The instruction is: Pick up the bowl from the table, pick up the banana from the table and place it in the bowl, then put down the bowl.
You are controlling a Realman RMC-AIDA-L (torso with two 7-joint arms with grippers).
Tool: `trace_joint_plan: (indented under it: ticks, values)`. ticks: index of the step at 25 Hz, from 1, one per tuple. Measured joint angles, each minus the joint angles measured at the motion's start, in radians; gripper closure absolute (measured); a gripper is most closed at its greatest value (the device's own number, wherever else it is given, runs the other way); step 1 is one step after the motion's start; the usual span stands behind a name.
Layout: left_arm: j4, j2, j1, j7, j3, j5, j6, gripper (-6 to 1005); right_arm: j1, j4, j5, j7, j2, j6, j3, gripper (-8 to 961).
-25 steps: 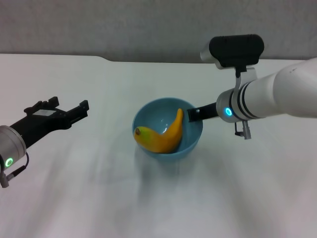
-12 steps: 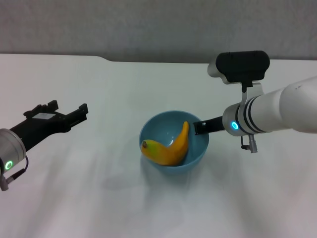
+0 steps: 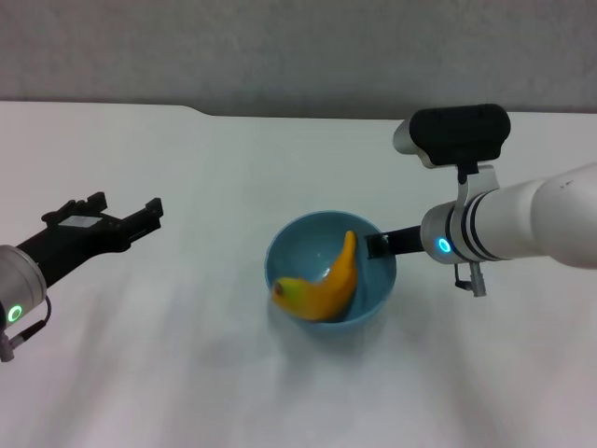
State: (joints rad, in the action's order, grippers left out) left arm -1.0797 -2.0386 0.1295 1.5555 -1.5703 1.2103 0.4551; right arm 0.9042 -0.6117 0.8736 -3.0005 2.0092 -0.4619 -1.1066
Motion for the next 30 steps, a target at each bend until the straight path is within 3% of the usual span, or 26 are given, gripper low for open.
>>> trace_joint_plan:
  ticks: [3, 8, 18, 20, 30]
  values:
    - [0.0, -0.001, -0.003, 0.0, 0.0, 0.0, -0.004, 100, -0.016, -0.016, 0.0, 0.0, 0.0, 0.009, 0.002, 904]
    - [0.003, -0.002, -0.005, 0.0, -0.004, 0.0, -0.005, 100, -0.063, -0.066, -0.016, 0.0, -0.003, 0.055, 0.013, 763]
    - [0.032, -0.002, -0.011, 0.0, -0.041, -0.006, -0.004, 101, -0.15, -0.143, -0.105, 0.001, -0.007, 0.097, 0.002, 376]
    - [0.043, -0.001, -0.01, 0.0, -0.056, -0.008, -0.005, 101, -0.172, -0.149, -0.163, 0.002, -0.008, 0.1, -0.038, 297]
    - [0.142, -0.003, 0.028, 0.032, -0.151, -0.012, -0.006, 101, -0.245, -0.224, -0.365, 0.003, -0.007, 0.17, -0.17, 94]
